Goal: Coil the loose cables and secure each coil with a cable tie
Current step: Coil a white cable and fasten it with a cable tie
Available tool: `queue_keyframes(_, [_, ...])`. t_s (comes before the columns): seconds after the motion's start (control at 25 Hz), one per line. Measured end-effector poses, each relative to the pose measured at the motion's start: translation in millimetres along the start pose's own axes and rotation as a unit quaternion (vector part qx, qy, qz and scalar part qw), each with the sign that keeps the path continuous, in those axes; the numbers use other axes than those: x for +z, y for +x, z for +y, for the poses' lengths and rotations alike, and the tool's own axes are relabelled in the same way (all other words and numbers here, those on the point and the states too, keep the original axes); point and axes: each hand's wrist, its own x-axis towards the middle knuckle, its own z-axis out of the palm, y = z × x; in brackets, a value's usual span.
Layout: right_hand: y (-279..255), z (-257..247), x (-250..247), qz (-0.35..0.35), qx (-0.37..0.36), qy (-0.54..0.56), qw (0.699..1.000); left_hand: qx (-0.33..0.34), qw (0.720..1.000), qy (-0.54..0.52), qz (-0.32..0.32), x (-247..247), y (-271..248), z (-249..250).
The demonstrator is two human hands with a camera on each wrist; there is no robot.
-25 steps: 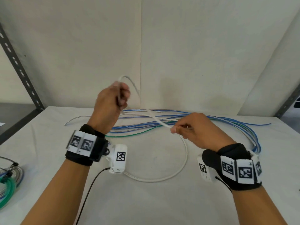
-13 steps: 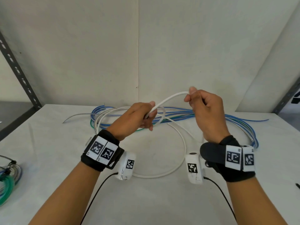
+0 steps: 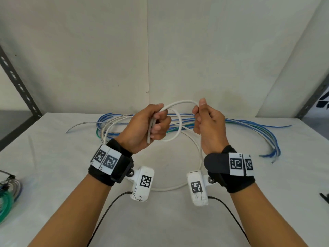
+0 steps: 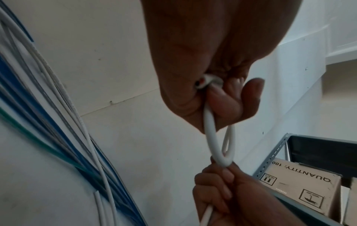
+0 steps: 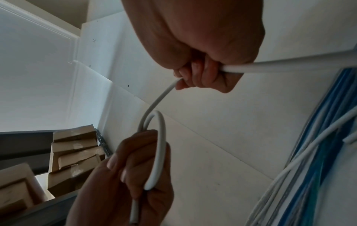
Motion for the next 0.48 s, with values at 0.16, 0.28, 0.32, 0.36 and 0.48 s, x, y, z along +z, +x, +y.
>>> queue_keyframes(0.16, [4,-2,-6,0.009,-0.034,-0.010,0.999,0.016,1.000,-0.002,0.015,7,0,-2])
queue_keyframes(0.28, [7,3,-15,-0.015,-0.129,-0.170,0.977,0.050,0.994,-0.100,0.020,-7,-5,16])
queue_keyframes(0.32, [7,4,-18,-0.025,-0.163,-0.211,0.963,0.073,0.989,-0.131,0.019,-19,-8,23])
queue_keyframes(0.36, [8,5,-21,-0.029,-0.193,-0.231,0.953,0.100,0.982,-0.159,0.013,-31,-12,31])
queue_keyframes(0.48, [12,4,-27,-0.014,-0.284,-0.255,0.924,0.156,0.955,-0.254,-0.016,-62,-21,48])
